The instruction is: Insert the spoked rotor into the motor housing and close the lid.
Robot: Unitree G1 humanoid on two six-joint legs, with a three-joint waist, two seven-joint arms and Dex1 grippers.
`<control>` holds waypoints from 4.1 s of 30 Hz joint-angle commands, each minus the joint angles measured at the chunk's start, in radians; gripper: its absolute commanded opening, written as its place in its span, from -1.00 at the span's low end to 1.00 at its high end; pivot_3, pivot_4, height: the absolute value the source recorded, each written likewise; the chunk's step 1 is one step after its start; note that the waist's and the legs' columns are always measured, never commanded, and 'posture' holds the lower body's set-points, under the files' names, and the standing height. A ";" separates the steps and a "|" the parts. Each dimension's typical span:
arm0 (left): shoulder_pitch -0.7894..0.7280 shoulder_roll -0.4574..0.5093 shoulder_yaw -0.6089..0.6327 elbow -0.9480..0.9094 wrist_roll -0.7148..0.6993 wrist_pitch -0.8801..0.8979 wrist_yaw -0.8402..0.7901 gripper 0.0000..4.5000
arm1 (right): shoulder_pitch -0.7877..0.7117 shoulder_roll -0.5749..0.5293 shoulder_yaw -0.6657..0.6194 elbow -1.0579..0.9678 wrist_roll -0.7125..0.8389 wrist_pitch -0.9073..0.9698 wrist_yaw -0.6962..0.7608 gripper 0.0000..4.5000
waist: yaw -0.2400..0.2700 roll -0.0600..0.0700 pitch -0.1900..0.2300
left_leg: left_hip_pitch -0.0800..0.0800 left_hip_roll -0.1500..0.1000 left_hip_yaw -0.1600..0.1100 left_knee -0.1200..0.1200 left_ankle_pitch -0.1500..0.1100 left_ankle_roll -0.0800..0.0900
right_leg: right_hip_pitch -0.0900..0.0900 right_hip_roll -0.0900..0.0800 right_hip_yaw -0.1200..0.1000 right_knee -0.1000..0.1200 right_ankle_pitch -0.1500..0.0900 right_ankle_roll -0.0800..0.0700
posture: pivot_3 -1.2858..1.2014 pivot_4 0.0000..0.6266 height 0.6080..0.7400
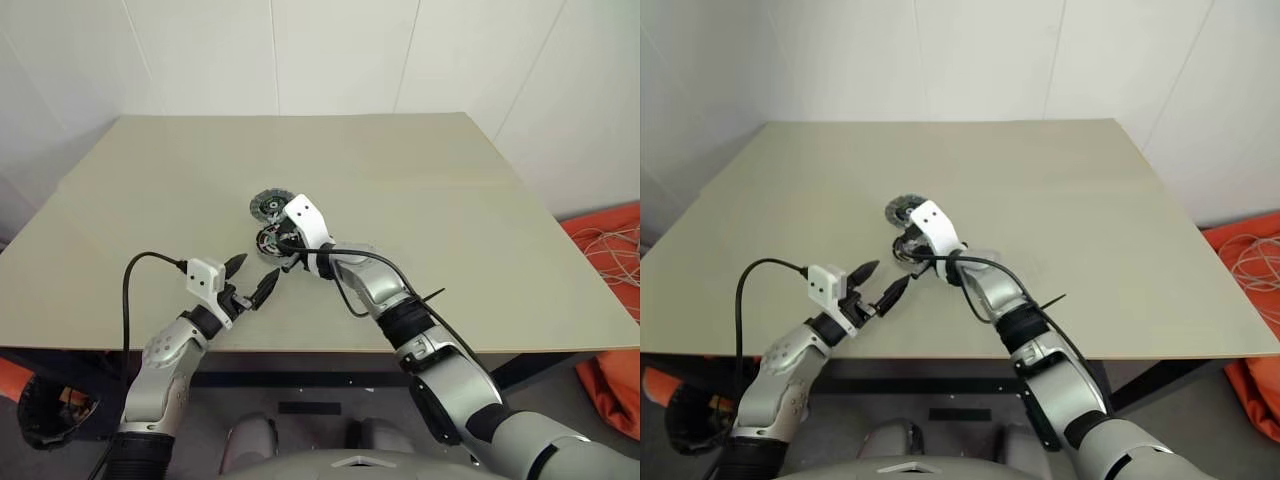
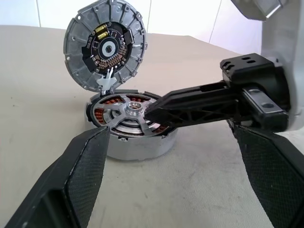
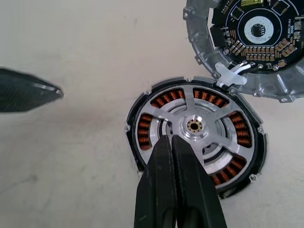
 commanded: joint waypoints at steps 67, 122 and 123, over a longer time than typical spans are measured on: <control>-0.028 -0.029 0.012 0.061 0.011 -0.088 -0.031 1.00 | -0.147 -0.109 0.177 0.031 -0.229 -0.149 0.290 -0.71 | 0.002 -0.001 0.000 | -0.001 0.000 0.000 0.002 -0.001 0.002 | 0.000 0.000 0.000 0.000 0.003 -0.005 | 0.03 -1.00 1.00; -0.028 -0.031 0.011 0.061 0.001 -0.068 -0.023 1.00 | 0.013 -0.420 0.207 -0.545 -0.194 0.409 0.509 -1.00 | 0.033 -0.001 0.000 | -0.001 0.000 0.000 0.005 -0.003 0.005 | 0.004 0.000 0.000 0.000 -0.001 0.001 | 0.03 -1.00 1.00; -0.026 -0.034 0.008 0.060 0.004 -0.070 -0.021 1.00 | 0.017 -0.438 0.209 -0.575 -0.185 0.431 0.519 -1.00 | 0.033 -0.001 0.000 | -0.001 0.000 0.000 0.004 -0.003 0.005 | 0.004 0.000 0.000 0.000 -0.001 0.001 | 0.03 -1.00 1.00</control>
